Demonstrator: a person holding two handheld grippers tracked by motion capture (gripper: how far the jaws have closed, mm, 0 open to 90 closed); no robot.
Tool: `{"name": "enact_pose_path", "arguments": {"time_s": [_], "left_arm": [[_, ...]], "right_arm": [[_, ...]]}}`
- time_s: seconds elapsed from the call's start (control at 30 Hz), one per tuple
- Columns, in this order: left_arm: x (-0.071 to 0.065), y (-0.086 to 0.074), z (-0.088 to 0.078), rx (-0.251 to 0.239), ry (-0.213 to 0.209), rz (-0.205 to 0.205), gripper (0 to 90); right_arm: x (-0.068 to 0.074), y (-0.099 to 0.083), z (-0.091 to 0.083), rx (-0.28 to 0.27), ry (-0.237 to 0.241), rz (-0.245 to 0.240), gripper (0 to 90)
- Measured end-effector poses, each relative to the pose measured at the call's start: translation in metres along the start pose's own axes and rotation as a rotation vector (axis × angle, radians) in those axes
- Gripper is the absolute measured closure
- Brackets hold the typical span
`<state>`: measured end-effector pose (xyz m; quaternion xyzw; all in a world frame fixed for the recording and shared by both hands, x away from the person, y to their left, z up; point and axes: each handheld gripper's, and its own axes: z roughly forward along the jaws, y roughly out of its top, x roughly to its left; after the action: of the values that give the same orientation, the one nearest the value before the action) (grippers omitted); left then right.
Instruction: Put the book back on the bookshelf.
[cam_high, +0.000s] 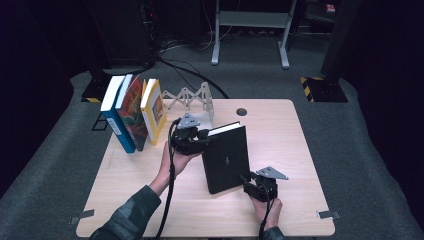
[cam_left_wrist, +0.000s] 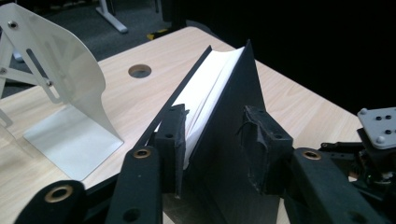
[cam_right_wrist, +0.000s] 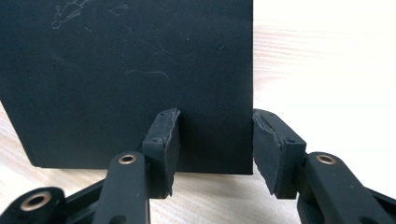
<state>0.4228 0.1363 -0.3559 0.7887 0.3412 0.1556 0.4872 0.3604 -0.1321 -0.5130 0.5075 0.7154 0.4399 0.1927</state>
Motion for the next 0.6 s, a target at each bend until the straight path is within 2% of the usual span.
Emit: {"name": "enact_pose_path", "arguments": {"time_s": [0.1,0.23,0.27,0.43,0.47,0.5,0.57,0.6], "left_arm": [[-0.006,-0.001,-0.003,-0.011,0.028,0.031,65.1],[-0.013,-0.002,-0.006,-0.040,0.015,0.021,67.2],[-0.016,-0.002,-0.006,-0.043,0.026,0.046,67.4],[-0.024,-0.005,-0.010,-0.071,0.006,0.057,68.2],[-0.027,-0.006,-0.011,-0.072,-0.005,0.072,71.1],[-0.031,-0.008,-0.013,-0.072,0.002,0.088,71.8],[-0.037,-0.010,-0.015,-0.075,0.026,0.127,72.9],[-0.036,-0.011,-0.015,-0.074,0.022,0.119,72.8]], "right_arm": [[-0.001,0.001,0.002,0.001,0.001,0.002,52.0],[-0.003,0.002,0.005,0.002,0.002,-0.002,51.9],[-0.003,0.002,0.005,0.003,0.006,0.003,51.9],[-0.006,0.002,0.012,0.004,0.021,0.010,51.7],[-0.005,0.003,0.013,0.015,-0.001,-0.002,52.9],[-0.005,0.004,0.015,0.023,-0.028,-0.019,53.4],[-0.011,0.005,0.018,0.051,0.017,0.003,56.7],[-0.010,0.005,0.020,0.065,0.023,-0.012,55.4]]}}
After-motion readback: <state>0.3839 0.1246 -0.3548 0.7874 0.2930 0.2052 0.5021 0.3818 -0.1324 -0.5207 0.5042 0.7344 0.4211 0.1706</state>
